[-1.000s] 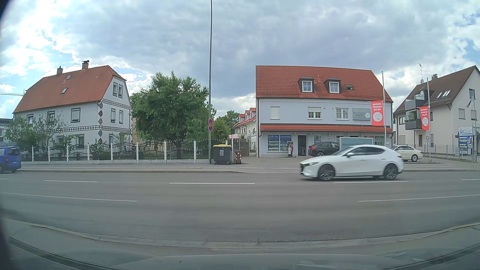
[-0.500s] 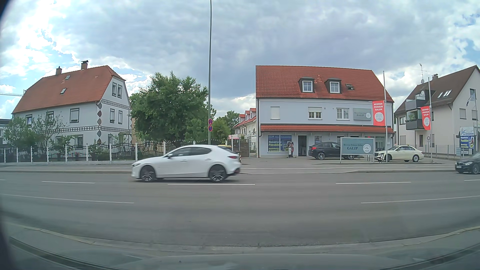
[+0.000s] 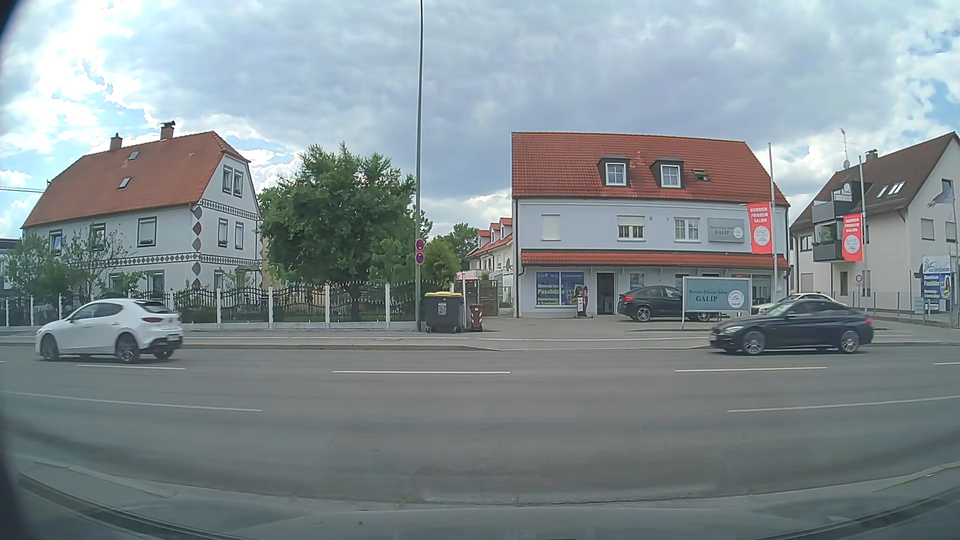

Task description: Follow the waypoints while adhering to traffic rules and regulations

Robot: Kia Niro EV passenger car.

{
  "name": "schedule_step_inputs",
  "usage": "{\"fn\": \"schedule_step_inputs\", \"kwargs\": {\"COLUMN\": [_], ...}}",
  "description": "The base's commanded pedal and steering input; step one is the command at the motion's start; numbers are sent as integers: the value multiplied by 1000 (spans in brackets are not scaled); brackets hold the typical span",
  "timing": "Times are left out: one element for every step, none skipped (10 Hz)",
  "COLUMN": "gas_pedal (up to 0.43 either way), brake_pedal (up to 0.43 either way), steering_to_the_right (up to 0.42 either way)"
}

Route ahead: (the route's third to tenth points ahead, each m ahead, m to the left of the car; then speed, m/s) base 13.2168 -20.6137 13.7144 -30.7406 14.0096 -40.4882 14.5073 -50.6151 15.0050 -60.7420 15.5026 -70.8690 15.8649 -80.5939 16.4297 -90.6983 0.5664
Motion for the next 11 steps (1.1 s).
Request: {"fn": "schedule_step_inputs", "kwargs": {"gas_pedal": [0, 0, 0, 0, 0, 0, 0, 0, 0, 0, 0], "brake_pedal": [110, 140, 171, 201, 213, 183, 122, 116, 122, 146, 189], "steering_to_the_right": [-5, -5, -5, -5, -5, -5, -5, -5, -5, -5, -5]}}
